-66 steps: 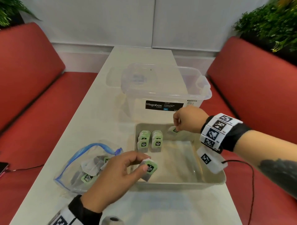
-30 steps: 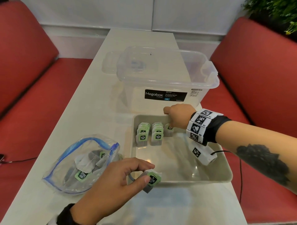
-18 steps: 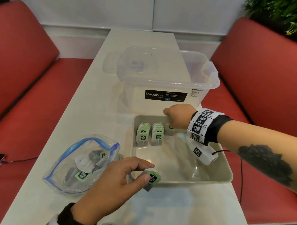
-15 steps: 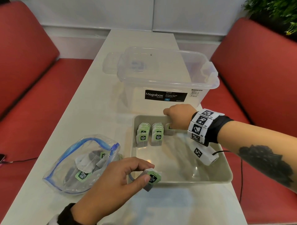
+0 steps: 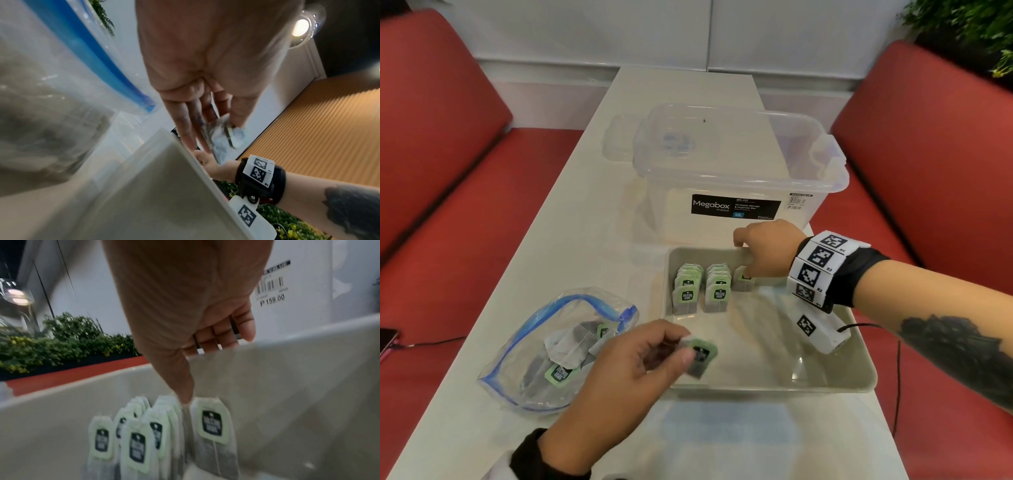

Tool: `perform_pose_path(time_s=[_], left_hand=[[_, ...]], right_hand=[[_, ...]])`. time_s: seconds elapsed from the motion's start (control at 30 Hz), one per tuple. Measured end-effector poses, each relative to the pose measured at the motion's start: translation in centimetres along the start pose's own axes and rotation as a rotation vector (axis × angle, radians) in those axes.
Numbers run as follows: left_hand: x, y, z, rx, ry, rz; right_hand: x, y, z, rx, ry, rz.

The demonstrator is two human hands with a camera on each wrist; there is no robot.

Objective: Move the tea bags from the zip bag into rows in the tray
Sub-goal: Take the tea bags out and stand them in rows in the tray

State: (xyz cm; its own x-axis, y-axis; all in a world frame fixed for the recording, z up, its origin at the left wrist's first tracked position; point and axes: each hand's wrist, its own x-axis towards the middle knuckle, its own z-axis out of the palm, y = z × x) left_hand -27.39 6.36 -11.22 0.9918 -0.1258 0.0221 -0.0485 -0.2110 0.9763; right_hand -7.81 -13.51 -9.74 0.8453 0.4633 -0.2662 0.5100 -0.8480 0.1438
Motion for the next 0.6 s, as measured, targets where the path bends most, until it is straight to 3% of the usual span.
perform_pose_path(time_s=[0.1,0.23,0.4,0.6], left_hand=[[0.8,0.6,0.1,-0.130,0.158,-0.037],[2.2,1.1,-0.2,-0.068,0.280,-0.033],[2.9,2.2,0.3,0.056,0.312,0.015],[3.0,3.0,0.7,0.120,0.326,0.088]], right_hand=[[-1.1,-0.2,-1.6,0.059,0.137,-0.027],[-4.2,-2.2,-4.3,0.313,0.333,-0.190],[-8.6,-5.3,-6.3,0.645,0.170,-0.325],[-9.2,-5.0,-6.2,0.485,0.300,-0.214]])
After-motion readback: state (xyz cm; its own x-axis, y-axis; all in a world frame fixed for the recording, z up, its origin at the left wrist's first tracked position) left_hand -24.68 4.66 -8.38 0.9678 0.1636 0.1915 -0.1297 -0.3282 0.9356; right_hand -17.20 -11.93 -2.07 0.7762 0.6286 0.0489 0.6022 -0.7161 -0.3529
